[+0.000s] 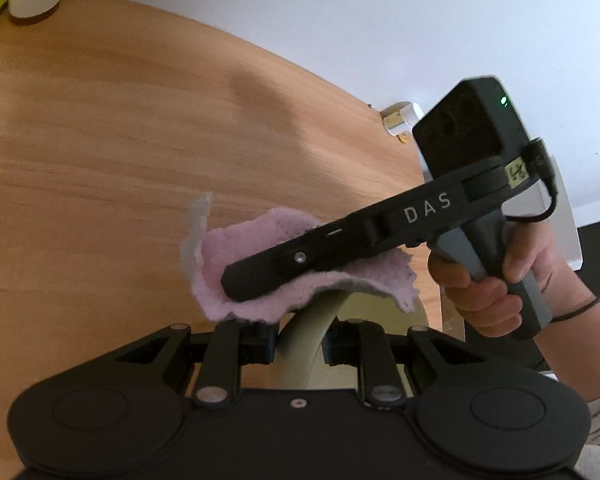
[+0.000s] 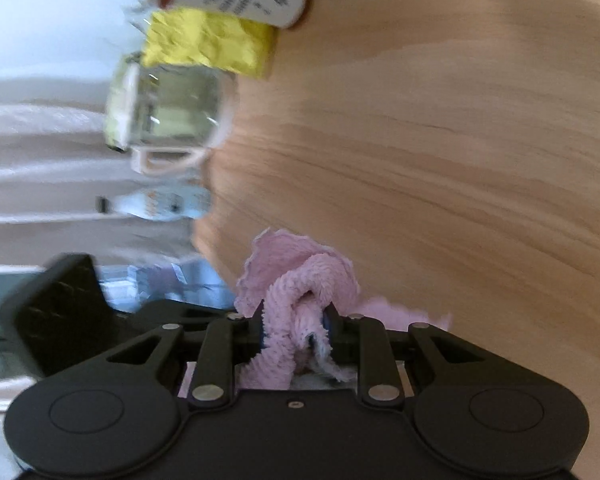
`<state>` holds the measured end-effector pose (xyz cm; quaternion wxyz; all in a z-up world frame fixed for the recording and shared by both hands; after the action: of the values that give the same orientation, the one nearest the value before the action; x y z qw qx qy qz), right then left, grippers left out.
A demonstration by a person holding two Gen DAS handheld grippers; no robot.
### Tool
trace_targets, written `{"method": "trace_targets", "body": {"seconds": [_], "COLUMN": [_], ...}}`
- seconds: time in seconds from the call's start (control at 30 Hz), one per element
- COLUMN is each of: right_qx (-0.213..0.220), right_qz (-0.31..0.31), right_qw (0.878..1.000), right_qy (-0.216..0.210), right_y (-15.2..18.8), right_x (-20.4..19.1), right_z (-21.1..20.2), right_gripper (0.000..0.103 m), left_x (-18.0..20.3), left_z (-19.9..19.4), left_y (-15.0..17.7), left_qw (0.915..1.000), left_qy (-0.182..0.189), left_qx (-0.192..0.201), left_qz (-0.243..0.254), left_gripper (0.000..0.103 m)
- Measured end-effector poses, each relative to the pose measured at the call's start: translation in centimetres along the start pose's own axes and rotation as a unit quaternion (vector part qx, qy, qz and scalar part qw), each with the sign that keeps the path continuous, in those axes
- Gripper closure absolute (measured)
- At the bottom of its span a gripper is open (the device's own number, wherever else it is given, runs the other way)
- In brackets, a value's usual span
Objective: Clean bowl
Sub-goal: 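Wipe the bowl with the cloth in the right tool while the left tool holds it, then keep wiping the bowl with the right tool's cloth while the left tool holds the bowl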
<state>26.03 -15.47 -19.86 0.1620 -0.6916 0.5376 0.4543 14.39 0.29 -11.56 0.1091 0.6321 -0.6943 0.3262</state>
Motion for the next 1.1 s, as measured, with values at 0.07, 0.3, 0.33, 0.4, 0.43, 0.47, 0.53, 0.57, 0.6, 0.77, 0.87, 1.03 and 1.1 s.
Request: {"method": "trace_targets", "body": {"seconds": [0.07, 0.3, 0.33, 0.4, 0.43, 0.47, 0.53, 0.57, 0.6, 0.77, 0.87, 1.03, 1.1], "right_qx": [0.002, 0.031, 0.041, 0.072, 0.09, 0.108, 0.129, 0.145, 0.16, 0.197, 0.208, 0.229, 0.239], "right_qz": [0.013, 0.056, 0.061, 0.074, 0.081, 0.088, 0.094, 0.098, 0.102, 0.145, 0.186, 0.211, 0.207], "right_qw": [1.0, 0.998, 0.997, 0.994, 0.991, 0.987, 0.982, 0.978, 0.974, 0.958, 0.947, 0.936, 0.933], "right_qy": [-0.01, -0.001, -0.008, -0.035, -0.054, -0.076, -0.1, -0.112, -0.123, -0.153, -0.158, -0.166, -0.17], "right_y": [0.0, 0.7, 0.9, 1.1, 1.2, 1.4, 1.4, 1.9, 2.4, 3.6, 4.5, 5.9, 6.3], "right_x": [1.0, 4.0, 4.2, 4.6, 4.7, 4.8, 4.8, 4.9, 4.9, 6.6, 8.3, 9.2, 9.1], "right_z": [0.3, 0.2, 0.0, -1.2, -2.0, -2.9, -3.9, -4.6, -5.3, -5.7, -4.4, -3.8, -4.3], "right_gripper": [0.076, 0.077, 0.077, 0.077, 0.077, 0.077, 0.077, 0.077, 0.077, 0.077, 0.077, 0.077, 0.077], "left_x": [-0.1, -0.5, -0.8, -1.4, -1.8, -2.1, -2.7, -2.9, -3.1, -3.8, -3.8, -4.2, -4.1], "left_z": [-0.2, -0.7, -0.8, -0.9, -1.1, -1.2, -1.4, -1.4, -1.4, -1.0, -0.7, -0.6, -1.0], "left_y": [0.1, 0.3, 0.3, 0.4, 0.5, 0.6, 0.7, 0.6, 0.5, 0.1, 0.0, -0.3, -0.1], "left_qw": [1.0, 0.9996, 0.9993, 0.9984, 0.9976, 0.9967, 0.9943, 0.9931, 0.9919, 0.9868, 0.9849, 0.981, 0.9809], "left_qy": [0.0, -0.004, -0.003, 0.0, 0.002, 0.004, 0.008, 0.01, 0.013, 0.024, 0.022, 0.023, 0.021], "left_qx": [0.002, 0.018, 0.023, 0.032, 0.037, 0.041, 0.054, 0.059, 0.064, 0.075, 0.078, 0.086, 0.091], "left_qz": [-0.004, -0.02, -0.03, -0.048, -0.059, -0.07, -0.092, -0.101, -0.109, -0.141, -0.153, -0.172, -0.17], "left_gripper": [0.084, 0.084, 0.084, 0.084, 0.084, 0.084, 0.084, 0.083, 0.083, 0.083, 0.082, 0.082, 0.082]}}
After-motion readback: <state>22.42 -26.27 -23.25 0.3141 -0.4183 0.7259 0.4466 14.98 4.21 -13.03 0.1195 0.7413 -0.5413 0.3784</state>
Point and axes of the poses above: each gripper's, at about its wrist camera, not at the fingertips, and z roughly the way its jaws point, x to its right, y to its underside, the point moved 1 cm from there along z, roughly the way its jaws point, and after that the axes turned 12 degrees about z, right-handed, at the moved point
